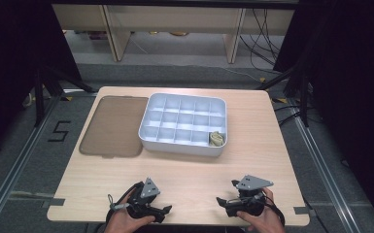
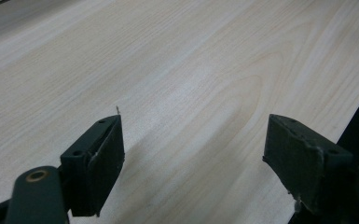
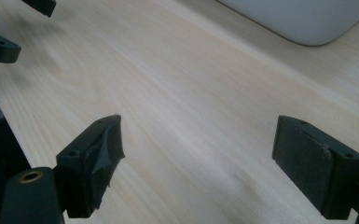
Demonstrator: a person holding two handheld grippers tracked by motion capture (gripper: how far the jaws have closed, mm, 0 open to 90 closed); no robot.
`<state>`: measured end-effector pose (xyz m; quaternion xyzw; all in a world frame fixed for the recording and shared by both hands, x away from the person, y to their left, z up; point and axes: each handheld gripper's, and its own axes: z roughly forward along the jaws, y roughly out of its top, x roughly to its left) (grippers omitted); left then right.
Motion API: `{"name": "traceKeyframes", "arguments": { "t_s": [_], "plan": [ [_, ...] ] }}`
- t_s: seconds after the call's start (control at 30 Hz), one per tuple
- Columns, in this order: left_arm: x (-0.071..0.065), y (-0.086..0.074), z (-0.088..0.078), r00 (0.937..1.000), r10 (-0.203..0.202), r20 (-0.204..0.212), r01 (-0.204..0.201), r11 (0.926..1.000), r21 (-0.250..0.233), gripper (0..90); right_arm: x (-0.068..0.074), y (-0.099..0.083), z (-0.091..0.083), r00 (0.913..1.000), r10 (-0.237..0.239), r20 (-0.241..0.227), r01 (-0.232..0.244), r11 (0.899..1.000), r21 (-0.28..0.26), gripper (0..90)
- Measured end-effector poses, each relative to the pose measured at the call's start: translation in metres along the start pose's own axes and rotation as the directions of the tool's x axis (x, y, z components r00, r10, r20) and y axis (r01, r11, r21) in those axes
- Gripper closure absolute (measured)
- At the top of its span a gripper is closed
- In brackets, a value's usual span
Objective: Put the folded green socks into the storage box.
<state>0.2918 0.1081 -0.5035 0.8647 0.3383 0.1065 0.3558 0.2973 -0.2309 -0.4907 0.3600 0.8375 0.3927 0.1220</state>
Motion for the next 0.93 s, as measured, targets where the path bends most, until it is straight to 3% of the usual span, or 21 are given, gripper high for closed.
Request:
{"name": "traceKeyframes", "arguments": {
  "t_s": [0.07,0.1,0.13,0.17,0.33,0.5,0.57,0.63,0.7,0.8,0.93],
  "plan": [
    [-0.001,-0.001,0.001,0.9998,-0.02,0.005,0.02,0.9998,0.0,19.8,0.0,-0.003,0.0,1.0,-0.002,-0.003,0.002,1.0,-0.007,16.7],
    [-0.001,-0.001,0.002,0.9998,-0.019,0.005,0.019,0.9998,0.0,19.8,0.001,-0.004,-0.002,0.9999,0.014,0.007,-0.014,1.0,0.003,16.7],
    [-0.001,-0.001,0.002,0.9998,-0.018,0.003,0.018,0.9998,0.001,19.8,0.0,-0.005,-0.002,1.0,-0.003,-0.002,0.003,1.0,-0.001,16.7],
    [-0.001,-0.001,0.002,0.9998,-0.019,0.003,0.019,0.9998,0.0,19.8,0.001,-0.006,-0.003,0.9998,0.012,0.013,-0.012,1.0,0.006,16.7],
    [-0.001,-0.001,0.001,0.9998,-0.02,0.004,0.02,0.9998,0.0,19.8,0.001,-0.01,-0.005,1.0,0.001,0.007,-0.001,1.0,-0.001,16.6],
    [-0.001,-0.001,0.001,0.9999,-0.016,0.004,0.016,0.9999,0.001,19.9,0.003,-0.012,-0.005,1.0,0.004,0.003,-0.004,1.0,-0.007,16.6],
    [-0.001,0.0,0.001,1.0,0.004,0.001,-0.004,1.0,0.002,19.8,0.003,-0.012,-0.005,1.0,-0.005,0.007,0.005,1.0,-0.001,16.6],
    [-0.001,-0.001,0.001,0.9998,-0.018,0.004,0.018,0.9998,0.001,19.8,0.004,-0.012,-0.005,1.0,0.001,0.003,-0.001,1.0,0.0,16.6],
    [-0.001,-0.001,0.001,0.9998,-0.017,0.004,0.017,0.9998,0.002,19.8,0.004,-0.012,-0.004,0.9994,0.006,-0.034,-0.006,1.0,0.011,16.6],
    [-0.001,-0.001,0.001,0.9998,-0.017,0.004,0.017,0.9998,0.002,19.9,0.006,-0.012,-0.004,1.0,0.006,-0.002,-0.006,1.0,0.003,16.6],
    [0.0,-0.001,0.001,0.9999,0.001,-0.01,-0.001,1.0,0.009,19.9,0.005,-0.012,-0.004,1.0,-0.005,0.002,0.005,1.0,-0.001,16.6]
  ]
}}
